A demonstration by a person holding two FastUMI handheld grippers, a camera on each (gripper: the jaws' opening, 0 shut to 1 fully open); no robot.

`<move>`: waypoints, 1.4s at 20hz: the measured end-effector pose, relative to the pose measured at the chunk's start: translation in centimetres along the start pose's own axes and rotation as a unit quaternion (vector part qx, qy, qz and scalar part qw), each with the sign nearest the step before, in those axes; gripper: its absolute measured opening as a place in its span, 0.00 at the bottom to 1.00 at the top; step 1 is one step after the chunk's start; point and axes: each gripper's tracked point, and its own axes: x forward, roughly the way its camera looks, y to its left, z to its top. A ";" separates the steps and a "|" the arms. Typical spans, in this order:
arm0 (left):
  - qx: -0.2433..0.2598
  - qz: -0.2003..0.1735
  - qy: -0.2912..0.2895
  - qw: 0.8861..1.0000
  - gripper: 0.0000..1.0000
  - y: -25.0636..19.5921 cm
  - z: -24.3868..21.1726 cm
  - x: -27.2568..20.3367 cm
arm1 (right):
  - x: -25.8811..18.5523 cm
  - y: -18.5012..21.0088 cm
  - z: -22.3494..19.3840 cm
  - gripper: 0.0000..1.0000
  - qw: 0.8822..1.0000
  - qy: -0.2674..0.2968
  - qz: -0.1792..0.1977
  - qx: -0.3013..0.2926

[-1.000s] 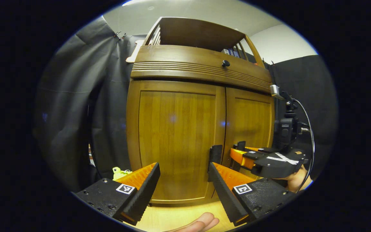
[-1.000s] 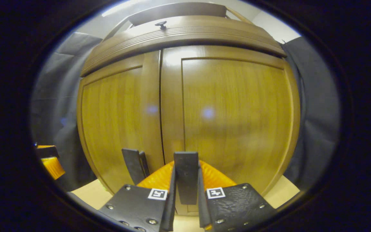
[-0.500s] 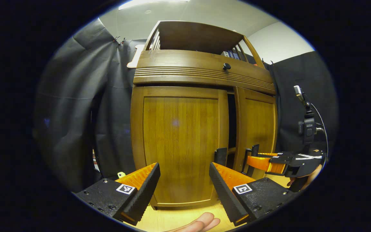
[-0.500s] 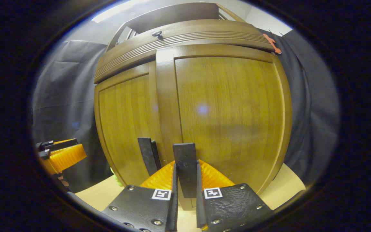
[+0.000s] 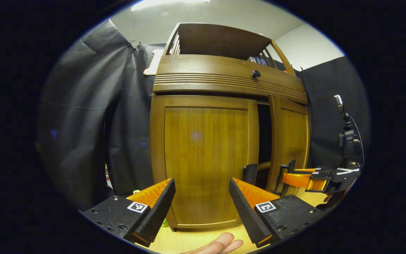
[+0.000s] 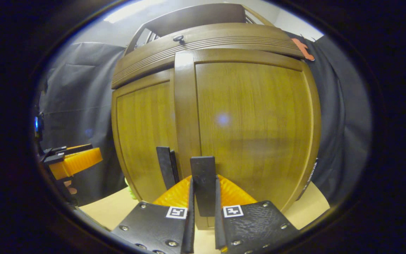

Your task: Open the right door of the double-door shoe cabinet with the right hand, and open the left door with the left hand.

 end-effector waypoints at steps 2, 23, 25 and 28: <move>0.001 0.002 0.001 1.000 0.92 0.0 0.0 0.1 | -0.7 0.1 0.2 0.23 1.000 0.002 0.013 0.003; 0.023 -0.044 0.000 0.999 0.95 -4.4 -0.5 -1.2 | -5.6 -2.0 1.7 0.18 0.999 -0.033 -0.007 0.022; 0.024 -0.047 -0.002 0.999 0.92 -4.7 -0.4 -1.5 | -5.9 -2.8 1.7 0.09 0.999 -0.034 -0.017 0.015; 0.025 -0.051 -0.003 0.998 0.95 -4.9 -0.4 -1.7 | -7.0 -3.4 1.6 0.07 0.999 -0.032 -0.034 0.015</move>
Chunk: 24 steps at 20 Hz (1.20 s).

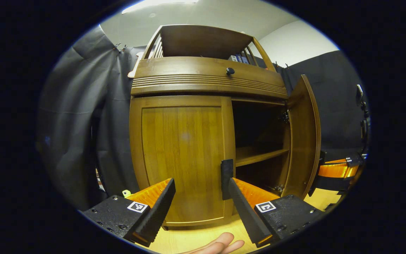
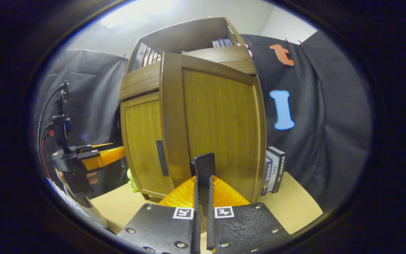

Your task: Open the right door of the double-door shoe cabinet with the right hand, and open the left door with the left hand.

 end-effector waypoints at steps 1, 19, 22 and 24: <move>0.001 0.001 0.000 1.000 0.95 0.0 0.0 -0.1 | -0.4 -0.4 0.0 0.07 1.000 -0.001 -0.007 -0.001; 0.014 0.011 0.015 1.000 0.92 -1.3 -1.8 1.8 | -5.1 -14.1 2.0 0.02 0.988 -0.018 -0.155 0.007; -0.005 0.007 0.022 1.000 0.95 -1.7 -2.8 3.3 | -5.2 -15.5 2.2 0.00 0.990 -0.024 -0.140 0.009; -0.028 0.000 0.024 0.999 0.95 -2.4 -3.4 5.1 | -5.1 -15.8 2.2 0.00 0.991 -0.028 -0.134 0.009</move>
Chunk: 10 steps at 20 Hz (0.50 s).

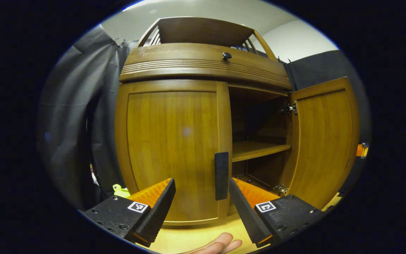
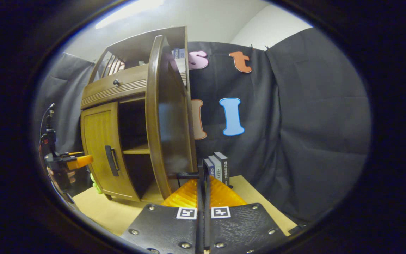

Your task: Open the right door of the double-door shoe cabinet with the right hand, and open the left door with the left hand.

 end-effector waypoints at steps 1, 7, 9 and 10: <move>-0.008 -0.002 0.003 1.000 0.95 -0.2 -0.4 0.8 | 0.0 -0.1 0.0 0.00 1.000 -0.002 0.001 0.000; -0.025 -0.006 -0.012 1.000 0.92 -1.2 -1.5 4.5 | 0.3 -0.8 0.2 0.01 1.000 -0.012 0.009 -0.005; -0.013 -0.016 -0.013 1.000 0.95 -2.2 -2.1 5.4 | 0.3 -1.3 0.3 0.02 1.000 -0.020 0.015 -0.012; -0.004 -0.016 -0.015 1.000 0.92 -2.5 -2.3 5.9 | 0.3 -1.7 0.3 0.00 1.000 -0.024 0.013 -0.013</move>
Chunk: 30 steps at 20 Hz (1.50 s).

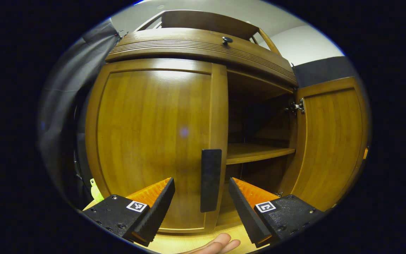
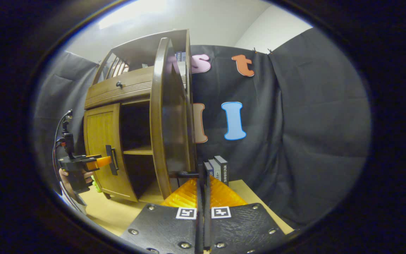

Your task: Open the right door of the double-door shoe cabinet with the right hand, and open the left door with the left hand.

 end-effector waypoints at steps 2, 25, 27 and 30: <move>0.017 0.000 -0.028 0.999 0.92 -0.6 0.3 0.9 | -0.8 -2.5 0.1 0.20 0.999 -0.010 -0.033 -0.016; 0.000 -0.038 0.012 0.999 0.31 -1.0 -1.3 -0.7 | -15.2 2.1 2.3 0.97 0.996 -0.060 -0.058 -0.030; -0.002 -0.043 0.016 0.999 0.31 -1.0 -1.3 -1.6 | -16.3 2.7 2.5 0.98 0.996 -0.064 -0.057 -0.038; 0.005 -0.051 0.022 0.998 0.31 -1.1 -1.3 -2.8 | -17.5 3.3 3.1 0.98 0.994 -0.078 -0.063 -0.040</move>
